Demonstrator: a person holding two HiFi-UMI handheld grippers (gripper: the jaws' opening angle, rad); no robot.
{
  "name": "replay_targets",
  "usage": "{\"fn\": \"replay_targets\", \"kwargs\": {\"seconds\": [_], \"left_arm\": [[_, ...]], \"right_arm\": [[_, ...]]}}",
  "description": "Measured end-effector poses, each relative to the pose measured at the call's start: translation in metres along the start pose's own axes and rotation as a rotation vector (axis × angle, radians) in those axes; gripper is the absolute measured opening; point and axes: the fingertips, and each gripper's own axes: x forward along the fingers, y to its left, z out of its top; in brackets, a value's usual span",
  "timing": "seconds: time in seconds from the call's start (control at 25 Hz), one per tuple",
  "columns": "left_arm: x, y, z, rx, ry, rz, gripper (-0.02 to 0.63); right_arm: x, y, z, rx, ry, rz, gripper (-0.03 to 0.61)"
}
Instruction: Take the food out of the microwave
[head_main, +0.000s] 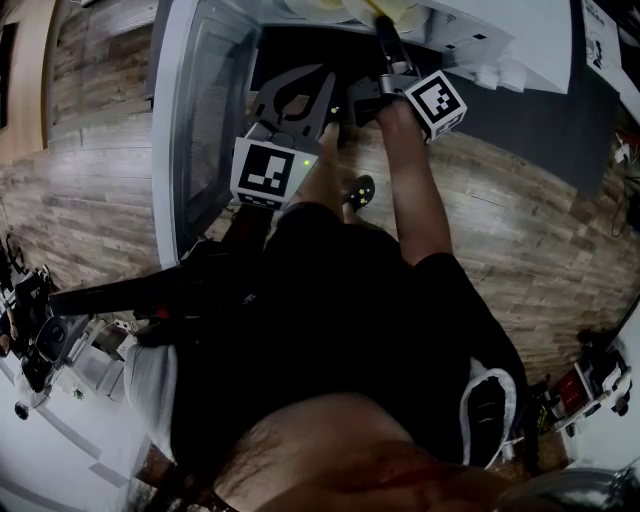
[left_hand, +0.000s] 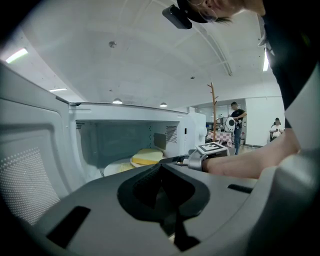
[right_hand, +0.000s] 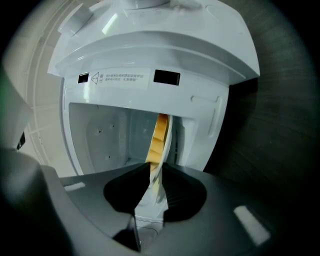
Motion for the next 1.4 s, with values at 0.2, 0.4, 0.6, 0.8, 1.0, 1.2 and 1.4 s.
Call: {"fn": "replay_targets", "kwargs": {"seconds": [0.2, 0.4, 0.6, 0.8, 1.0, 1.2, 1.4], "left_arm": [[0.0, 0.001, -0.001, 0.0, 0.007, 0.004, 0.006], [0.0, 0.001, -0.002, -0.001, 0.009, 0.004, 0.006], [0.0, 0.001, -0.002, 0.001, 0.005, 0.002, 0.006], [0.001, 0.0, -0.001, 0.005, 0.004, 0.003, 0.006], [-0.005, -0.004, 0.002, 0.017, 0.0, 0.002, 0.006], [-0.011, -0.005, 0.004, 0.01, -0.007, 0.011, 0.006], [-0.018, -0.01, 0.01, 0.017, -0.017, 0.013, 0.006]], "right_arm": [[0.0, -0.002, 0.001, 0.034, -0.023, 0.003, 0.057], [-0.002, -0.005, 0.0, 0.095, -0.032, -0.003, 0.037], [-0.003, -0.006, 0.001, 0.135, -0.032, -0.007, 0.026], [-0.008, -0.008, 0.004, 0.135, -0.041, -0.029, 0.009], [-0.017, -0.003, 0.0, 0.154, -0.04, -0.034, 0.009], [-0.021, 0.007, -0.003, 0.155, -0.031, -0.023, 0.009], [-0.03, 0.016, -0.009, 0.155, -0.017, -0.011, 0.009]]}}
